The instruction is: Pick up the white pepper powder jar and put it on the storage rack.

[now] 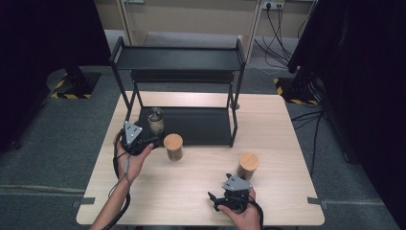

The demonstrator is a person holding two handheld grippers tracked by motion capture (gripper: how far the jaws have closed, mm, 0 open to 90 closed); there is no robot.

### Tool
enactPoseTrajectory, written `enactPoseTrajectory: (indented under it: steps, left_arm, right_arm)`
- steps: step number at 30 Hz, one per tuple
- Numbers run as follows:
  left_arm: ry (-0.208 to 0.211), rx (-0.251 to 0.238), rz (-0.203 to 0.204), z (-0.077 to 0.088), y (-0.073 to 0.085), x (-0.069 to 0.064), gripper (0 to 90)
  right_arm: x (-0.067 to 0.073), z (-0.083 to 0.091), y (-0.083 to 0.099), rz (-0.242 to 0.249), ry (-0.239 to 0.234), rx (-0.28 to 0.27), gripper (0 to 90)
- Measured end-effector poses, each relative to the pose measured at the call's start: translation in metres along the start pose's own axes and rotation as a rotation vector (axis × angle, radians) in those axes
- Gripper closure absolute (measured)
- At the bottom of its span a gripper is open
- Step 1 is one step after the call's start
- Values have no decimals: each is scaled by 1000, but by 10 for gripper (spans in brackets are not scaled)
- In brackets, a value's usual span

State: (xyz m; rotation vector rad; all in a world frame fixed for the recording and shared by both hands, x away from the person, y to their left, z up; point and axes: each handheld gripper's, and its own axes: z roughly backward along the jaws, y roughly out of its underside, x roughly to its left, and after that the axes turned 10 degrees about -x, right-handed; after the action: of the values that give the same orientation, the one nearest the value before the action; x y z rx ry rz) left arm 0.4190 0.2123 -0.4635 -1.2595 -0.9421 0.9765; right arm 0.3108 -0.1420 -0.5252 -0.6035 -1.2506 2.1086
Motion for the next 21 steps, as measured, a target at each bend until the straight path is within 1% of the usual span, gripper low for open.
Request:
enactPoseTrajectory:
  steps: [2, 5, 21]
  left_arm:
    - [3, 0, 0, 2, 1, -1, 107]
    - [4, 4, 12, 5, 2, -1, 109]
    - [18, -4, 10, 22, 11, -3, 109]
  right_arm:
    - [0, 0, 0, 1, 0, -1, 63]
    - [0, 0, 0, 0, 1, -1, 62]
    - [0, 0, 0, 1, 0, 0, 62]
